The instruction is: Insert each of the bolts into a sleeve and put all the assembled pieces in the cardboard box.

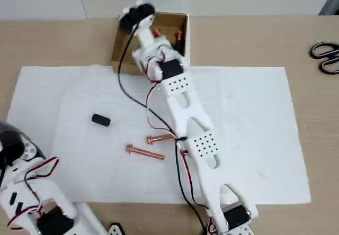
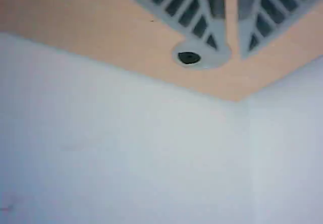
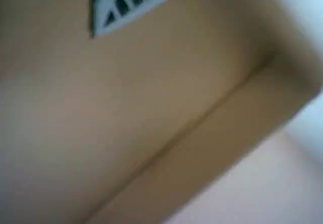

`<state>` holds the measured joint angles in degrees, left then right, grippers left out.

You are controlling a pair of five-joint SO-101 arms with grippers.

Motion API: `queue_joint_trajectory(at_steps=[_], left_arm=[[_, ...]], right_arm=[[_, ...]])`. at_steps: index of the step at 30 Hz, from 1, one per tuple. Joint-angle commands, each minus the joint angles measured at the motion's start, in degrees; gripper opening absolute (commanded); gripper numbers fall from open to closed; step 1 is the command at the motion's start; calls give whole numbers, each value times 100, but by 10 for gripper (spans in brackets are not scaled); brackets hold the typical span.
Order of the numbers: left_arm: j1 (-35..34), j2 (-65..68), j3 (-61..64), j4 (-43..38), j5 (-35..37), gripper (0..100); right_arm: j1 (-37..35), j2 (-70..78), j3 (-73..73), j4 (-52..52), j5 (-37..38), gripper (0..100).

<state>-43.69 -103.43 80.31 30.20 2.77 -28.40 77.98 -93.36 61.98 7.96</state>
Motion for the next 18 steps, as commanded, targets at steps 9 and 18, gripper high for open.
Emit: queue_joint_trajectory(at_steps=[9, 18], left_arm=[[-273, -88, -22, -105, 26, 6], [-273, -88, -22, -97, 26, 6]], right_arm=[[-866, -1560, -290, 1446, -1152, 147], [-1182, -1877, -299, 1780, -1380, 147]])
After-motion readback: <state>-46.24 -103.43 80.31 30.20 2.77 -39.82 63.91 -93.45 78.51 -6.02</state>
